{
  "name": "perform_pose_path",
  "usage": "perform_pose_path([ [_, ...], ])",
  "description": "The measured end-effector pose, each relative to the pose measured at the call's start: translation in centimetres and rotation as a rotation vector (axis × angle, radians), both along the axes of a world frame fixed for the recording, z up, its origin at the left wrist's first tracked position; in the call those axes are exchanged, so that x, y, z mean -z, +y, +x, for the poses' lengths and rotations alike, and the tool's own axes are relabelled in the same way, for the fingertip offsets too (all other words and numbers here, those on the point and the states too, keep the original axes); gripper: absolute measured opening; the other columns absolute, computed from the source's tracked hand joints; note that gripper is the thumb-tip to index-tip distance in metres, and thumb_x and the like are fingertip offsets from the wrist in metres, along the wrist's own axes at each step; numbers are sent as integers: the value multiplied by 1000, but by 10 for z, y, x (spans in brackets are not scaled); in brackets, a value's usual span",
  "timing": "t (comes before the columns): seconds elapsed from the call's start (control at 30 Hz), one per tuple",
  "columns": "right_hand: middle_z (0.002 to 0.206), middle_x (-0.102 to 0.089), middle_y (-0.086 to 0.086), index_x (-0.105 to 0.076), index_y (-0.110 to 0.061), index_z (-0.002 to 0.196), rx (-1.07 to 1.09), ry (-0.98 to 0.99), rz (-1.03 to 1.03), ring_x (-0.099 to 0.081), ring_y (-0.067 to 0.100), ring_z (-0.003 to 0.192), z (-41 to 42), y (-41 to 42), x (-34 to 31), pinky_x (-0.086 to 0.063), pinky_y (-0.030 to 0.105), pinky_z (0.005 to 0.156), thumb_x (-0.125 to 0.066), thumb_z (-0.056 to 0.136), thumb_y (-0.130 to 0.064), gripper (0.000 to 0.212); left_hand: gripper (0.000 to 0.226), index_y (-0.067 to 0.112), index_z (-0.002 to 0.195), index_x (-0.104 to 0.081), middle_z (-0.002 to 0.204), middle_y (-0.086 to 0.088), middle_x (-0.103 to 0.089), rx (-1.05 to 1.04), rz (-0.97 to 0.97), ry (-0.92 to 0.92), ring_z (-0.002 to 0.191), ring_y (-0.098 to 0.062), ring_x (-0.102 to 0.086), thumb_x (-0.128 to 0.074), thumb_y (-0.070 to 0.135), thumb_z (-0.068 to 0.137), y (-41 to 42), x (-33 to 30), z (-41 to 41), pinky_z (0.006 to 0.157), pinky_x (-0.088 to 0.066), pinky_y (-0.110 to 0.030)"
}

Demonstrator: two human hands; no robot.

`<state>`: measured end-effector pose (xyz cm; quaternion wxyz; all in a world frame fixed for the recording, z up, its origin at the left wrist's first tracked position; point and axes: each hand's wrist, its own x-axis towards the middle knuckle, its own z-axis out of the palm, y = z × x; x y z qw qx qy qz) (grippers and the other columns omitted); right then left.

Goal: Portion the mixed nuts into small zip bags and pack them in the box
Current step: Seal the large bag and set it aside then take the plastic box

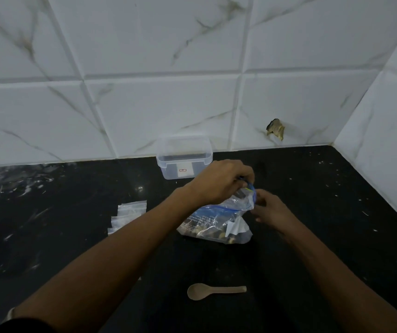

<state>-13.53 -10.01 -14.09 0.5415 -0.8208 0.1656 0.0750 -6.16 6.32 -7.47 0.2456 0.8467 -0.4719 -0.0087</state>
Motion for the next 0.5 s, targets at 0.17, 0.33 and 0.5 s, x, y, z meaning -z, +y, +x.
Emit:
perform_pose_path([
  [0.17,94,-68,6,-64,-13,102,143,-256,197,-66,18,85,-13,8,-39,-53,29,71,-57,94,-17,11,12,15,99,-70,102,-2,-64,-106,-104,23,91,-9,-53,-60,14,93,0,0,3,78,-38,-21],
  [0.33,91,-72,6,-62,-11,101,-16,-181,70,-71,14,83,-11,10,-50,-57,27,73,-67,86,-8,16,10,9,96,-73,102,-6,-67,-193,-189,76,94,-13,-59,-65,9,89,-2,-2,4,81,-45,-23],
  [0.5,85,-70,14,-62,-3,91,58,-213,45,-70,16,73,-7,17,-50,-55,21,62,-65,88,-8,7,20,13,110,-69,113,-5,-65,-238,-225,69,104,-15,-58,-65,15,90,10,-1,4,90,-44,-24],
])
